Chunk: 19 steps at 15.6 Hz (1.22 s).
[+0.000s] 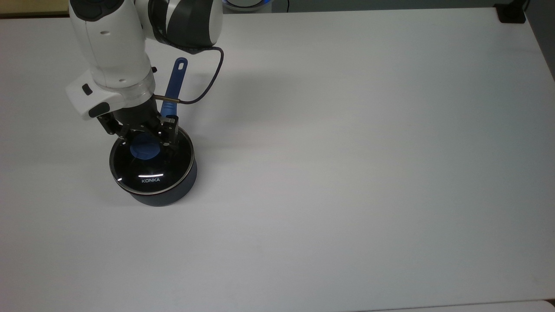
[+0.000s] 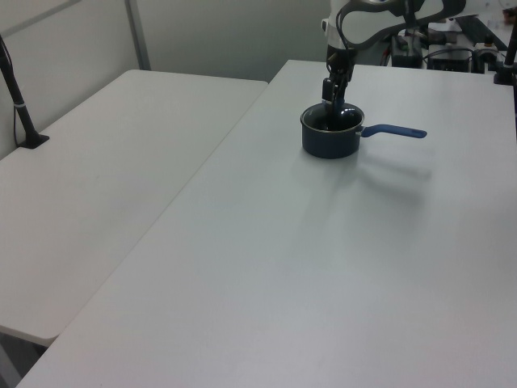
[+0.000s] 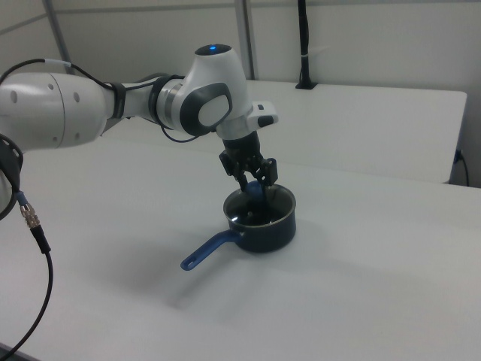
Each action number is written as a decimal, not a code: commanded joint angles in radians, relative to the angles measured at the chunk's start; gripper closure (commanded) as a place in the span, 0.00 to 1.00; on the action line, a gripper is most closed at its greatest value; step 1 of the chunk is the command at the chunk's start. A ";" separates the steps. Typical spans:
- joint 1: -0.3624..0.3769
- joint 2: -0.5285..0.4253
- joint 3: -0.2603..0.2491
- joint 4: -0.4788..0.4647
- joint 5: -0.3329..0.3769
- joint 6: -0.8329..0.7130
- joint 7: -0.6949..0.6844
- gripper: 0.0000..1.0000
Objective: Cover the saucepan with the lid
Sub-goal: 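Lower the lid onto the saucepan rim and settle it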
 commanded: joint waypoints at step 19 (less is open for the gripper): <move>0.014 0.007 -0.012 -0.027 0.048 0.030 -0.008 0.24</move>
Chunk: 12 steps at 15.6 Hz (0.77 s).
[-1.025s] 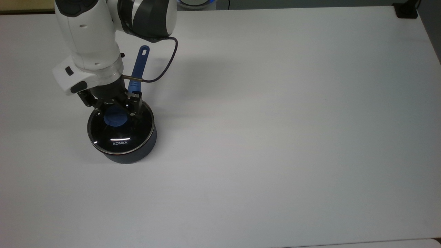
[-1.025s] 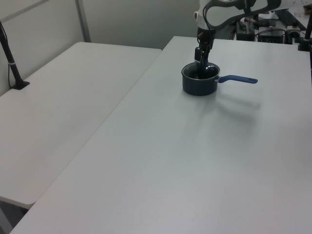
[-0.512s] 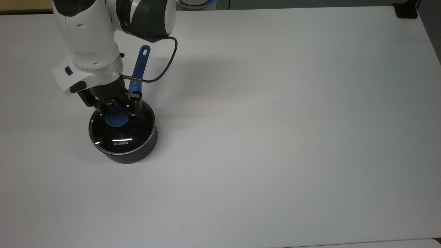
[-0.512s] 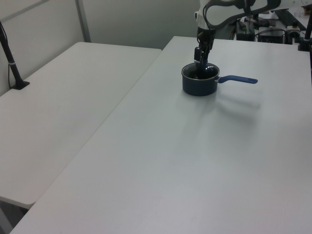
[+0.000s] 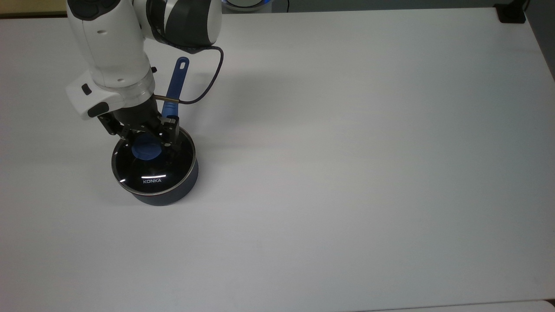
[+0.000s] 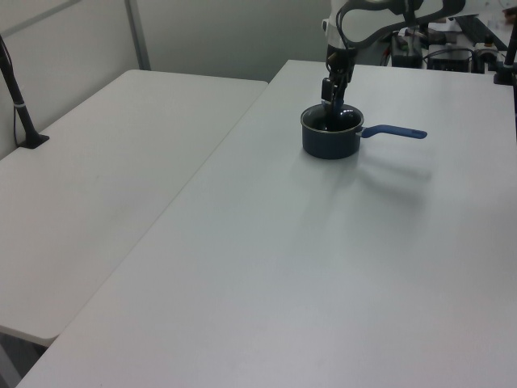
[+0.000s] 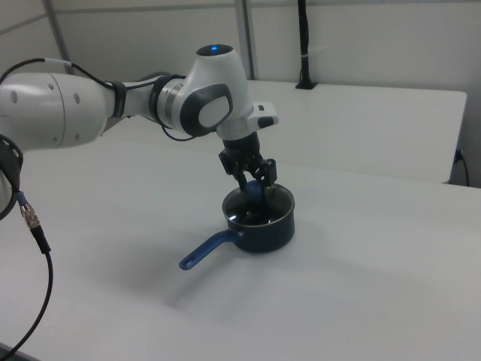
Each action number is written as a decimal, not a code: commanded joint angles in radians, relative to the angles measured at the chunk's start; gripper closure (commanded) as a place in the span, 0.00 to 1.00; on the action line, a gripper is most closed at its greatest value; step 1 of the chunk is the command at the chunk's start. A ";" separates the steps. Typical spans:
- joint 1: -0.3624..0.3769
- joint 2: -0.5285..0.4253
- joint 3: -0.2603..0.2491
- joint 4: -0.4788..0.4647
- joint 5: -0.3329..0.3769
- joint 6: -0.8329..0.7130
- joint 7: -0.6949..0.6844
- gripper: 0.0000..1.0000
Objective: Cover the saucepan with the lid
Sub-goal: 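Lower the lid onto the saucepan rim and settle it, then open the gripper and release the blue knob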
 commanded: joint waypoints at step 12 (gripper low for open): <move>0.017 -0.085 -0.012 -0.031 0.007 -0.085 -0.003 0.00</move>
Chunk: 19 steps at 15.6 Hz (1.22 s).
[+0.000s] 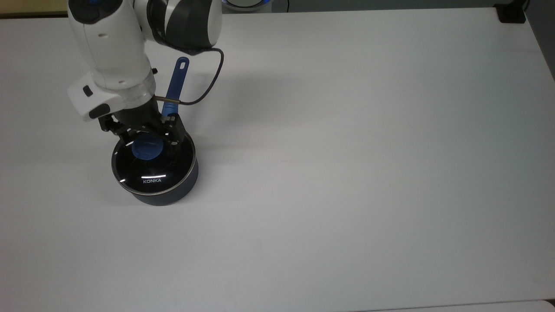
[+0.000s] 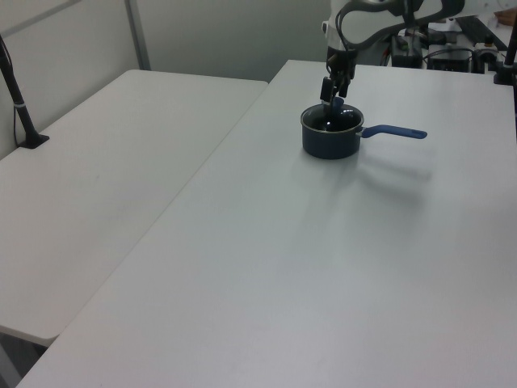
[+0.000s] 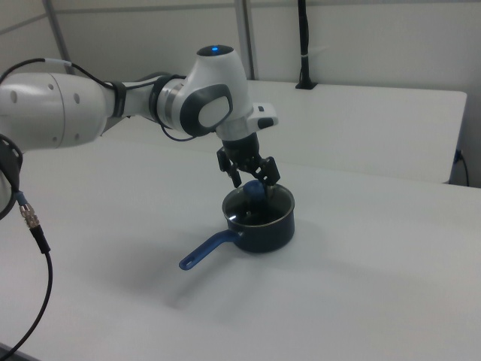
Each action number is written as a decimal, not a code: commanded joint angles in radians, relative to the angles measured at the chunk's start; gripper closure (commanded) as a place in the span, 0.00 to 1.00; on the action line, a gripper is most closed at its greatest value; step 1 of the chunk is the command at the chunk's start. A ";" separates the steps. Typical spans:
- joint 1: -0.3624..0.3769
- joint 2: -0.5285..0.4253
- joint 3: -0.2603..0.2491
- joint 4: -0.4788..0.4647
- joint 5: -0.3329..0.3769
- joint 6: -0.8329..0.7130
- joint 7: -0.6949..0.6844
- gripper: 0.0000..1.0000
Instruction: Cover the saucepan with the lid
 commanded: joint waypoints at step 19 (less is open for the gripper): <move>-0.042 -0.498 0.272 -0.220 -0.160 -0.411 0.115 0.00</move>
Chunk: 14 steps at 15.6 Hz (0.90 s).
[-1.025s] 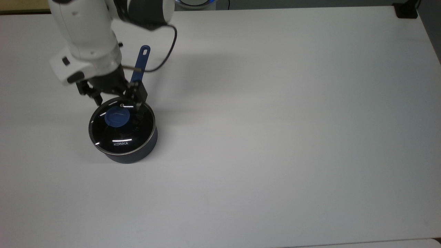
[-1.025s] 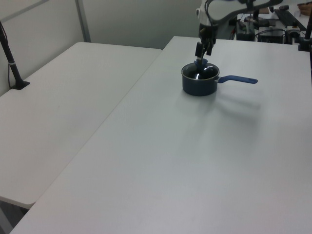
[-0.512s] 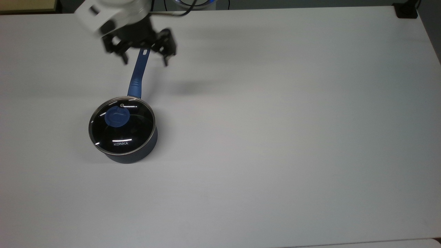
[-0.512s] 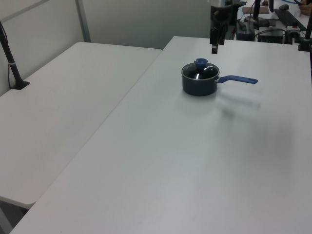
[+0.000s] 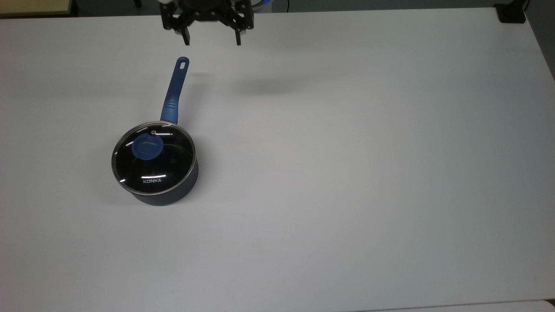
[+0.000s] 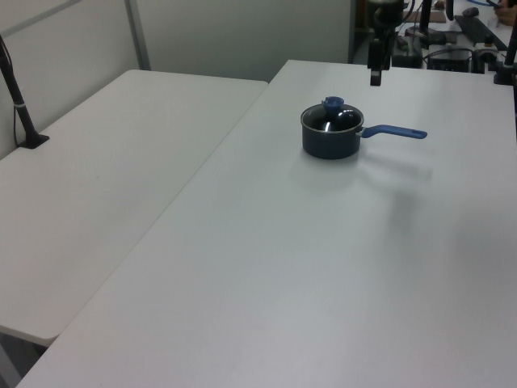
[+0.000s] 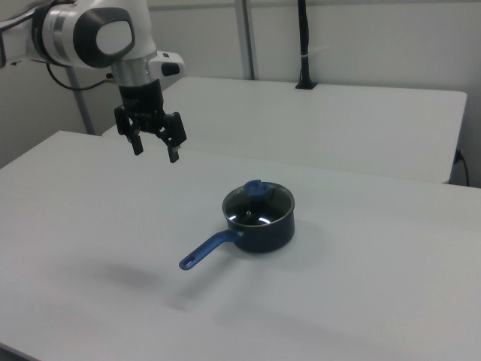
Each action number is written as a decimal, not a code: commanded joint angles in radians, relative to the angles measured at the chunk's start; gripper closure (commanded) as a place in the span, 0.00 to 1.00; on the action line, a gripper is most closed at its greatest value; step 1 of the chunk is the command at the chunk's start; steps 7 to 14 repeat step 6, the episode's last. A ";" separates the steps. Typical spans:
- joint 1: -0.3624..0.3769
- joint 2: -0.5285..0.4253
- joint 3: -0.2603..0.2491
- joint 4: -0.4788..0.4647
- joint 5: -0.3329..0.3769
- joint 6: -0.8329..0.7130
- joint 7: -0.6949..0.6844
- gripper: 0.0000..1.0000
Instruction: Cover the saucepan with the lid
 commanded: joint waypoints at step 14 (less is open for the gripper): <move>-0.038 -0.049 0.019 -0.022 -0.017 -0.092 0.041 0.00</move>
